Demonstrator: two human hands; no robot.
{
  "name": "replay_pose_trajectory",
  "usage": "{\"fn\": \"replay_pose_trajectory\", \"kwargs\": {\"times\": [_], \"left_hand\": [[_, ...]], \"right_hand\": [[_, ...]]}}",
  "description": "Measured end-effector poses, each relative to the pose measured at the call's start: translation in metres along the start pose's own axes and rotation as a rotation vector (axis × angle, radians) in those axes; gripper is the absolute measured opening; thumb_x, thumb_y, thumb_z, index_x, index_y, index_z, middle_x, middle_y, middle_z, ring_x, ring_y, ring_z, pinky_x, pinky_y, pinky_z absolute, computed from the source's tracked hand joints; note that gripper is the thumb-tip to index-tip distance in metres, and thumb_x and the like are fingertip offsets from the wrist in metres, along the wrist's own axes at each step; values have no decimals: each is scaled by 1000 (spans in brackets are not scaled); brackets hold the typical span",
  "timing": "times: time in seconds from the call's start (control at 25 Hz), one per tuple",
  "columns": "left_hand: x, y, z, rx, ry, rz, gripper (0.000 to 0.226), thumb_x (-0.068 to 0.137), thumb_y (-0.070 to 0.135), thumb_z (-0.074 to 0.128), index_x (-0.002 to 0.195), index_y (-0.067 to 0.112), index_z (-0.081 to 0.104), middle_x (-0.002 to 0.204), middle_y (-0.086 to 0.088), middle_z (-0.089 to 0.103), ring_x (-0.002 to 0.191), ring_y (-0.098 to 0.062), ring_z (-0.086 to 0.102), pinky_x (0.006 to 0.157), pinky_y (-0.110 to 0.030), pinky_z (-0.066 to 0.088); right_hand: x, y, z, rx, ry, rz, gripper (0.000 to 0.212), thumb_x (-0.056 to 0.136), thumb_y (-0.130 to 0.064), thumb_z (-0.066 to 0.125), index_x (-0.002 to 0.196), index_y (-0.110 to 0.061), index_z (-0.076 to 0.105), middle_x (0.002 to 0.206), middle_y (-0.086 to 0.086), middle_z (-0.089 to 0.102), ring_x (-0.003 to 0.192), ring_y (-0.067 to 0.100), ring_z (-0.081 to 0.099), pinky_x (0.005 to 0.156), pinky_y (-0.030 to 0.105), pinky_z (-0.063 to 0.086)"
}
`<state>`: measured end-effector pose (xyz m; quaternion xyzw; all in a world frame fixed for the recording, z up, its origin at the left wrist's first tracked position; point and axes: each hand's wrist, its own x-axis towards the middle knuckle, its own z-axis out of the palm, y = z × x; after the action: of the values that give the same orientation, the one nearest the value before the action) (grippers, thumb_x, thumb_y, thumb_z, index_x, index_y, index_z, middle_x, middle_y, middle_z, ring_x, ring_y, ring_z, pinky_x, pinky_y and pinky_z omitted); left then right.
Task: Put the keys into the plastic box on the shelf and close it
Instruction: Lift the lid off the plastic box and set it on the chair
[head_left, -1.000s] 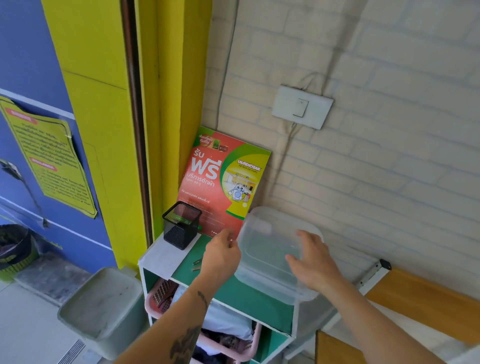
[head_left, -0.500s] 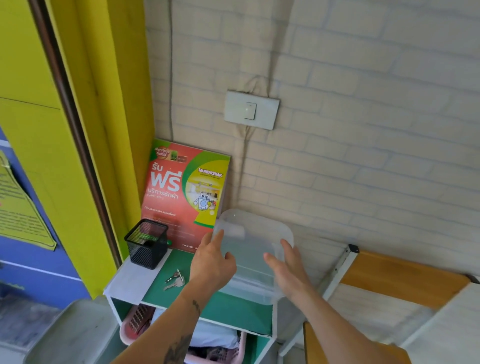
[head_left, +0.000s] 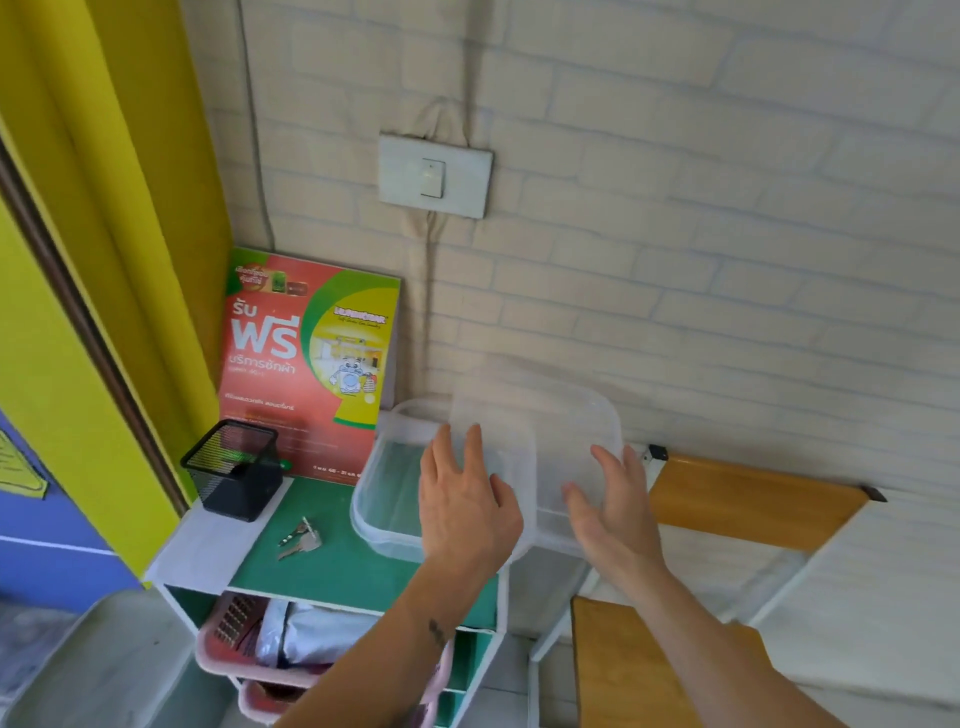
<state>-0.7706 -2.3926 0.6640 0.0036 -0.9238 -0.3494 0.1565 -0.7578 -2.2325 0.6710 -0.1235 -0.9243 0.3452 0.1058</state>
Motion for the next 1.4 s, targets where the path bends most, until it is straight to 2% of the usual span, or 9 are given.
{"fn": "replay_pose_trajectory", "kwargs": {"times": [0.12, 0.2, 0.4, 0.56, 0.72, 0.92, 1.16, 1.28, 1.4], "left_hand": [[-23, 39, 27, -1, -82, 42, 61, 85, 24, 47, 143, 10, 40, 156, -25, 25, 138, -42, 33, 114, -46, 31], [-37, 63, 45, 7, -147, 64, 61, 88, 26, 45, 147, 11, 34, 160, -21, 16, 144, -38, 24, 118, -43, 25], [-73, 123, 96, 70, -303, 83, 65, 93, 30, 41, 152, 15, 18, 162, -16, 7, 149, -30, 12, 122, -38, 18], [-108, 143, 150, 114, -437, 17, 64, 93, 29, 42, 151, 15, 19, 162, -13, 9, 148, -29, 15, 120, -39, 24], [-149, 130, 206, 181, -615, -64, 64, 94, 29, 43, 151, 16, 17, 163, -12, 7, 149, -30, 15, 118, -42, 28], [-184, 84, 292, 240, -852, -118, 67, 93, 31, 47, 150, 20, 14, 161, -10, 11, 142, -30, 28, 112, -43, 35], [-213, 18, 380, 175, -983, -224, 68, 92, 23, 51, 152, 21, 19, 162, -3, 11, 144, -28, 27, 113, -40, 33], [-223, -8, 401, 199, -1023, -221, 68, 92, 22, 49, 153, 23, 17, 164, -2, 5, 146, -28, 24, 114, -40, 31], [-224, -18, 405, 233, -1100, -202, 70, 91, 21, 49, 153, 21, 15, 164, -1, 4, 145, -30, 26, 112, -40, 35]], "right_hand": [[-10, 40, -29, -143, 139, -22, 64, 91, -42, 57, 148, -23, 35, 165, -2, 6, 150, 18, 9, 113, 42, 30], [-14, 68, -49, -178, 172, -15, 64, 90, -41, 57, 147, -20, 38, 164, -1, 11, 149, 17, 11, 111, 42, 33], [-28, 152, -90, -175, 134, 85, 65, 91, -42, 53, 149, -15, 36, 163, 1, 14, 148, 19, 18, 113, 40, 31], [-49, 221, -97, -185, 62, 154, 63, 92, -40, 52, 149, -17, 35, 163, 2, 14, 148, 20, 15, 113, 38, 28], [-70, 293, -77, -234, -67, 238, 61, 91, -41, 52, 147, -22, 35, 163, 2, 12, 148, 22, 14, 108, 42, 38], [-82, 394, -25, -309, -205, 276, 60, 89, -43, 53, 143, -24, 38, 162, 5, 15, 146, 26, 16, 99, 46, 49], [-94, 483, 43, -341, -323, 319, 61, 89, -43, 55, 143, -23, 33, 160, 8, 12, 145, 28, 15, 101, 45, 45], [-99, 503, 64, -347, -399, 312, 65, 88, -44, 57, 143, -24, 29, 159, 6, 5, 145, 31, 11, 103, 44, 46], [-98, 506, 67, -316, -437, 337, 65, 88, -42, 59, 144, -24, 30, 160, 5, 4, 146, 30, 10, 109, 44, 39]]}}
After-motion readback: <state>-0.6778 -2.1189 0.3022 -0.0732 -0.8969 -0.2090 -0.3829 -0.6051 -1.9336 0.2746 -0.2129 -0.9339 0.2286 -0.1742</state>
